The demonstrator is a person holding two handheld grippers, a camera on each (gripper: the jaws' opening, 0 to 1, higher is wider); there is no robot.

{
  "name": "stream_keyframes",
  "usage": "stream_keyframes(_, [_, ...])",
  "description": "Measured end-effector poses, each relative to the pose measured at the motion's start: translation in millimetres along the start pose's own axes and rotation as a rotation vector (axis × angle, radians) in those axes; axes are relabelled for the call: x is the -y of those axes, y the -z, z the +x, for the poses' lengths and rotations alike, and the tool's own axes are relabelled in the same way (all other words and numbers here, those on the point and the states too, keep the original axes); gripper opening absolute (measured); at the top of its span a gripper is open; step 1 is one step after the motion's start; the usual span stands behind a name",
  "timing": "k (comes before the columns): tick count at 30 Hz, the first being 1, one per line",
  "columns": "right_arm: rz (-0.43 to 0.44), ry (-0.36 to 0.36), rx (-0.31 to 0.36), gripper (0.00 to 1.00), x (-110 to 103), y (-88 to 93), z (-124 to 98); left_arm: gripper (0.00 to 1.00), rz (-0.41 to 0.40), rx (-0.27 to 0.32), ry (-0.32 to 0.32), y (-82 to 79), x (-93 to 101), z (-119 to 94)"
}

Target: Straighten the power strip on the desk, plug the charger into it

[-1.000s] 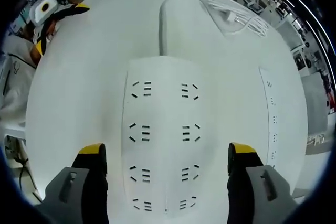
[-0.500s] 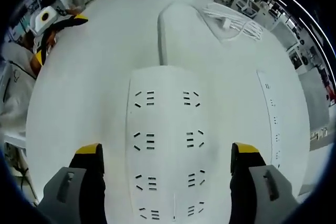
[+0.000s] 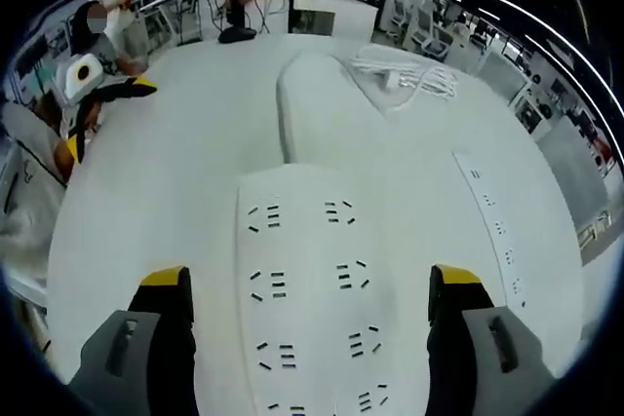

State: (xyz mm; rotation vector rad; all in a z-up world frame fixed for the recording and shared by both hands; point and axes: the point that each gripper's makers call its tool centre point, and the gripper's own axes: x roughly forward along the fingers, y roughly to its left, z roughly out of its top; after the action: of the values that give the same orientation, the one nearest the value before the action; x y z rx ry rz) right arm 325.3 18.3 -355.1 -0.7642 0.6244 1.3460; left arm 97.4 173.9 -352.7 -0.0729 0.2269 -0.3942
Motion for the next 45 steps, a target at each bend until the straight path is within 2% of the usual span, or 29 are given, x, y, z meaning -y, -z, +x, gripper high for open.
stream_keyframes(1, [0.007, 0.000, 0.017, 1.00, 0, -2.3, -1, 0.99, 0.001, 0.000, 0.000, -0.2, 0.3, 0])
stream_keyframes(7, [0.068, 0.024, 0.228, 1.00, 3, -29.7, -9, 0.99, 0.001, 0.002, 0.004, -0.6, 0.8, 0])
stream_keyframes(8, [0.081, 0.033, 0.264, 1.00, 8, -33.7, -11, 0.99, 0.000, 0.002, 0.004, -0.5, 0.9, 0])
stream_keyframes(12, [0.096, 0.070, 0.361, 1.00, 19, -44.5, -18, 0.99, 0.000, 0.004, 0.006, -0.7, 1.1, -1])
stream_keyframes(14, [0.106, 0.089, 0.381, 1.00, 24, -46.4, -21, 0.99, 0.000, 0.004, 0.006, -0.8, 1.3, -1])
stream_keyframes(16, [0.101, 0.119, 0.439, 1.00, 29, -54.0, -26, 0.99, 0.001, 0.005, 0.008, -1.2, 1.8, -1])
stream_keyframes(19, [0.134, 0.120, 0.506, 1.00, 28, -61.6, -31, 0.99, 0.002, 0.007, 0.009, -1.9, 2.2, -1])
stream_keyframes(22, [0.126, 0.171, 0.547, 1.00, 34, -65.7, -34, 0.99, -0.001, 0.009, 0.008, -2.2, 1.5, -2])
stream_keyframes(31, [0.133, 0.218, 0.683, 1.00, 34, -82.0, -46, 0.99, -0.006, 0.011, 0.007, -2.3, 0.1, -3])
stream_keyframes(34, [0.120, 0.230, 0.707, 0.99, 32, -88.1, -53, 0.99, -0.009, 0.010, 0.007, -1.9, -0.5, -3])
stream_keyframes(38, [0.119, 0.212, 0.731, 0.99, 25, -95.6, -64, 0.99, -0.011, 0.012, 0.009, -1.9, -0.8, -3])
stream_keyframes(42, [0.114, 0.230, 0.774, 1.00, 22, -102.1, -78, 0.99, -0.015, 0.015, 0.013, -2.3, -0.6, -1])
stream_keyframes(45, [0.108, 0.272, 0.793, 1.00, 22, -103.3, -88, 0.99, -0.012, 0.015, 0.018, -2.6, 0.6, 0])
